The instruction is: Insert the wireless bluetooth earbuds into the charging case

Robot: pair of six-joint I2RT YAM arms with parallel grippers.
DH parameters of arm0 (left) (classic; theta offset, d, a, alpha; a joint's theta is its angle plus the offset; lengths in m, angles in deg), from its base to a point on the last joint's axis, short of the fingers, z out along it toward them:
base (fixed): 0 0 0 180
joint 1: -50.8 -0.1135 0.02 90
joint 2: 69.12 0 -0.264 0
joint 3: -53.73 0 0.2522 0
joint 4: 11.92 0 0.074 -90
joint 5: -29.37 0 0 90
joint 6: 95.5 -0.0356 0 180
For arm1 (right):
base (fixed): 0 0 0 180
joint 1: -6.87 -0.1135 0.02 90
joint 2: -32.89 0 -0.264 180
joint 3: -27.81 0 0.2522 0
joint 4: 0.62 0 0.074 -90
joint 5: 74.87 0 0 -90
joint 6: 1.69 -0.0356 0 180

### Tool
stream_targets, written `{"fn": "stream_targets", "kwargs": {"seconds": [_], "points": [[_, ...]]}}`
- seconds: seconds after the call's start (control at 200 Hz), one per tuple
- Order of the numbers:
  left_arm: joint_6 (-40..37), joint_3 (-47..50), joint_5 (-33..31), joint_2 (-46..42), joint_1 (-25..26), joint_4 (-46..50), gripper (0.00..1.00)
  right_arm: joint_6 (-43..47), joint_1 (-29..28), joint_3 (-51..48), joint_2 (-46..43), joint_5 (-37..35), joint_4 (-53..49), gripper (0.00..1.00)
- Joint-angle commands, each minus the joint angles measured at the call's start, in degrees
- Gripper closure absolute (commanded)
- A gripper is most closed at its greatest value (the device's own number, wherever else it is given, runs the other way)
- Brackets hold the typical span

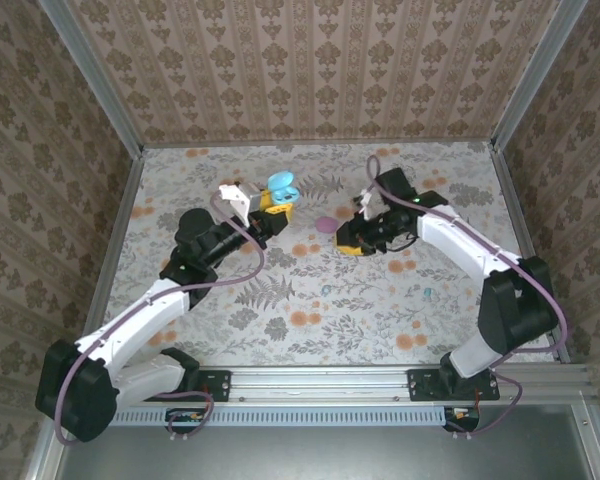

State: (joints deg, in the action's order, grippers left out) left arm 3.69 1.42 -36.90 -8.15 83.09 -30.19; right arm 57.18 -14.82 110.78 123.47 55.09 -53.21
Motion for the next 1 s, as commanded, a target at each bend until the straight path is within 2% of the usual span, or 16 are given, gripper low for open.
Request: {"fn": "stream_targets", "kwargs": {"seconds": [0.0, 0.06, 0.275, 0.55, 0.68, 0.825, 0.995], "points": [[-0.91, 1.85, -5.47, -3.38, -1.28, 1.01, 0.72, 4.46, -3.51, -0.66, 2.43, -13.40, -5.79, 0.68], [-0.33, 2.56, -5.99, -4.56, -2.19, 1.01, 0.72, 4.06, -4.85, -0.78, 3.86, -16.26, -5.83, 0.68], [0.04, 3.33, -6.38, -6.86, -3.81, 2.32, 0.72, 5.24, -7.90, -0.87, 8.52, -18.95, -3.85, 0.63], [0.48, 3.21, -6.56, -7.66, -4.23, 2.67, 0.72, 5.76, -10.58, 4.62, 16.69, -19.98, -5.74, 0.62], [0.49, 3.39, -6.93, -8.32, -4.34, 3.26, 0.72, 1.14, -10.90, 3.62, 18.03, -15.29, -3.75, 0.60], [0.26, 3.76, -7.28, -8.83, -4.42, 3.82, 0.72, -0.51, -11.75, 2.23, 18.39, -15.75, -2.85, 0.58], [-0.05, 3.42, -6.98, -8.79, -4.51, 4.26, 0.72, -1.61, -13.27, 0.51, 18.42, -14.85, -1.92, 0.62]]}}
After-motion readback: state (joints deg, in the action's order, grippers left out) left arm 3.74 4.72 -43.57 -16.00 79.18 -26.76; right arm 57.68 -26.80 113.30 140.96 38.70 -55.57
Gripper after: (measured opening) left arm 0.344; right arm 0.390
